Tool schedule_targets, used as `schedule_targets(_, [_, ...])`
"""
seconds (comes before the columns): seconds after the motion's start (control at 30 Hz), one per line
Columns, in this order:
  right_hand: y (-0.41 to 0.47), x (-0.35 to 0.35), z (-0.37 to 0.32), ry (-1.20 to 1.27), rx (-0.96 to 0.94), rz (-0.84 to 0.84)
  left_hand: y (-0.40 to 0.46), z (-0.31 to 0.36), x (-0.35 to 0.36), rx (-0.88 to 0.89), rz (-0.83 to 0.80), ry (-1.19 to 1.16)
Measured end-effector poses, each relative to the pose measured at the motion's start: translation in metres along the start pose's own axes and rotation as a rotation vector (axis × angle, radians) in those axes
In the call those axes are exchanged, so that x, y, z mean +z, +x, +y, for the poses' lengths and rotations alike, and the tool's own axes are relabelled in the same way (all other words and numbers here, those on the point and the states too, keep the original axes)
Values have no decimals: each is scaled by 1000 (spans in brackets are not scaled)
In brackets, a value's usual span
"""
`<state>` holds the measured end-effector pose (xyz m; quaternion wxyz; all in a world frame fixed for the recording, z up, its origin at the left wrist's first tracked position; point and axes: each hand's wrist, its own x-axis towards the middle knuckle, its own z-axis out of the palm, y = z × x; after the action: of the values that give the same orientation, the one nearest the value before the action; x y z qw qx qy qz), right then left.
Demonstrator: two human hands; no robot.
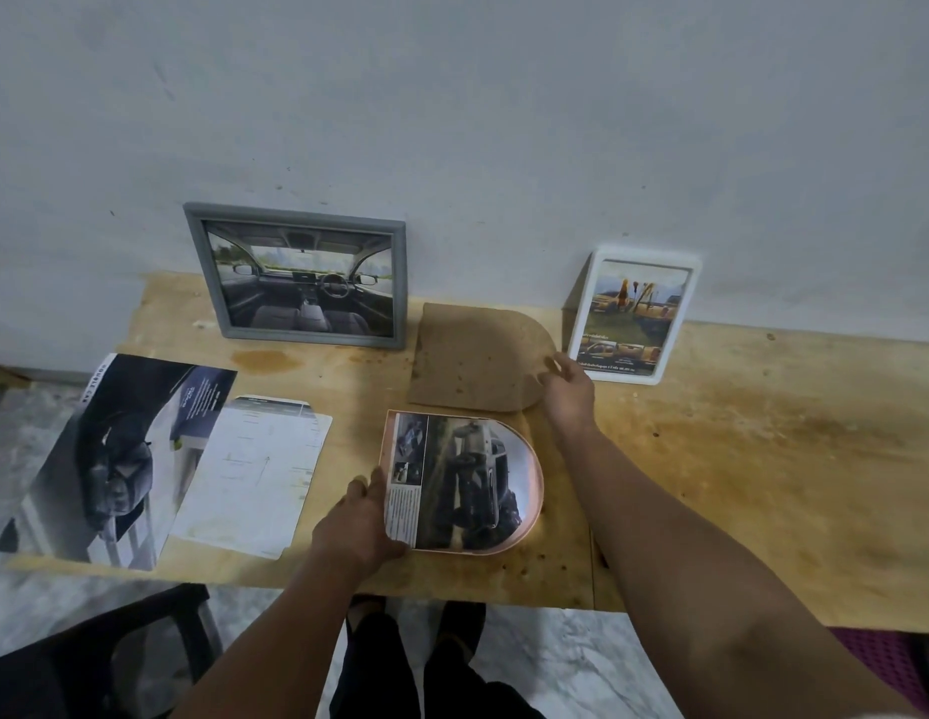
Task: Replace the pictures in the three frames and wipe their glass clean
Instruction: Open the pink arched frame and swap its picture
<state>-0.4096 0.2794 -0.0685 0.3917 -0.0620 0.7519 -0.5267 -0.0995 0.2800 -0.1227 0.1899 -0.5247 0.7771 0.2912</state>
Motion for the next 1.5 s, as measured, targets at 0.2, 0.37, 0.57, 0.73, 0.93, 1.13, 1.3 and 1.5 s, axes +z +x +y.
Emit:
schedule_targets(0.2, [-39, -28, 59, -867, -358, -184, -1, 2, -1, 2, -6, 18])
schedule_targets(0.37, [-70, -41, 107, -1140, -335, -194, -2, 2, -1, -5, -5, 22])
schedule_targets(0.57, [-89, -36, 120, -1076, -273, -96, -1, 2, -1, -14, -9, 21])
schedule_targets(0.73, [-94, -29, 122, -1102, -247, -51, -1, 3, -1, -20, -16, 18])
schedule_targets(0.93, [-91, -26, 125, -871, -149, 20, -1, 4, 0, -18, -17, 8])
schedule_targets(1.13, [-89, -24, 117, -533, -17, 65, -2, 2, 1, -10, -24, 1])
schedule_targets(1.3, [-86, -30, 112, -390, 51, 121, -1, 3, 0, -6, -38, 16])
schedule_targets(1.5, [-87, -38, 116, -345, 55, 101, -1, 3, 0, -15, -38, 22])
